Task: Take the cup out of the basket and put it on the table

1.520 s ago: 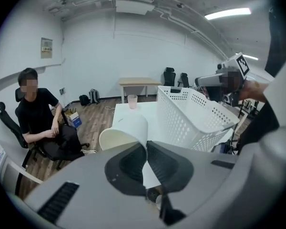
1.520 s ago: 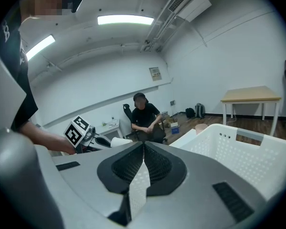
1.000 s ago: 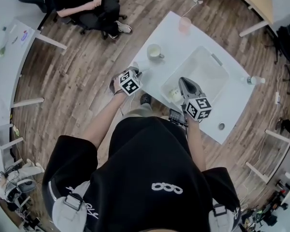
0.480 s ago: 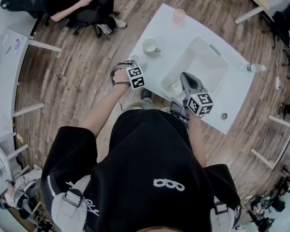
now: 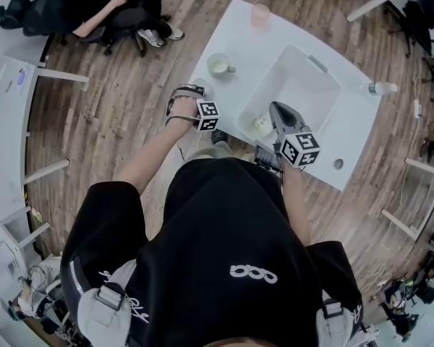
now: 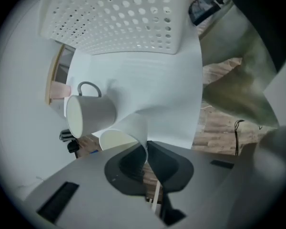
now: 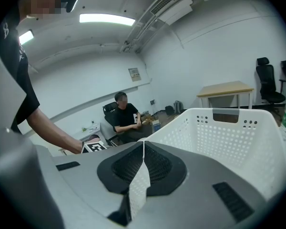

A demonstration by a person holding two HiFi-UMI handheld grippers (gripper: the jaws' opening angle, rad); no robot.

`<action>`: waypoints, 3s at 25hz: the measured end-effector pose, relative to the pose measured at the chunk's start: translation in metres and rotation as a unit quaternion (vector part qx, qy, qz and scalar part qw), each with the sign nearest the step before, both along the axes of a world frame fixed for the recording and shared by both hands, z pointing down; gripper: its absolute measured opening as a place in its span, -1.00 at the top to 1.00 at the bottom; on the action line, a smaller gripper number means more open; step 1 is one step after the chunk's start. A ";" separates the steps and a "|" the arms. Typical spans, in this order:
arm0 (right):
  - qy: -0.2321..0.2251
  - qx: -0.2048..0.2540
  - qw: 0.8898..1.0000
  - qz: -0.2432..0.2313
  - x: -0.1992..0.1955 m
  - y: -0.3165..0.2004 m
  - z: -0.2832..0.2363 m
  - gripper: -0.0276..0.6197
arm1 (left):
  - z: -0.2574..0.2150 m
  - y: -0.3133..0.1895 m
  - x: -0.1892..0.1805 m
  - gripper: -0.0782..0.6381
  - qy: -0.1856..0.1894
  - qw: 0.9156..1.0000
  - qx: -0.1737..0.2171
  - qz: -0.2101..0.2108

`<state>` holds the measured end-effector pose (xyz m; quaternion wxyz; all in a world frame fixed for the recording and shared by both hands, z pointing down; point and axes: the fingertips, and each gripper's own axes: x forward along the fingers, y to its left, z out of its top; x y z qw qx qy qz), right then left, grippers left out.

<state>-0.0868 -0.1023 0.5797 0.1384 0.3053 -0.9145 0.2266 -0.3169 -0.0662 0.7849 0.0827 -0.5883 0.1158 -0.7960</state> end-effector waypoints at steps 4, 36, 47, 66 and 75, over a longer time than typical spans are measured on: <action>-0.002 0.001 1.000 0.008 0.004 -0.001 0.001 0.83 | 0.003 -0.001 0.005 0.73 -0.021 0.999 0.001 0.030; -0.014 0.007 1.000 -0.003 0.026 0.010 -0.009 0.83 | -0.003 0.004 0.018 0.72 0.014 0.999 0.040 -0.008; -0.019 0.011 1.000 0.005 0.046 0.019 -0.016 0.83 | -0.031 0.002 0.022 0.72 0.050 0.995 0.080 -0.028; -0.020 0.039 0.998 -0.050 0.092 0.016 -0.048 0.83 | -0.274 0.031 0.128 0.76 0.592 0.688 0.238 -0.346; -0.026 0.049 0.996 -0.075 0.122 0.011 -0.056 0.83 | -0.318 0.036 0.180 0.76 0.695 0.571 0.275 -0.340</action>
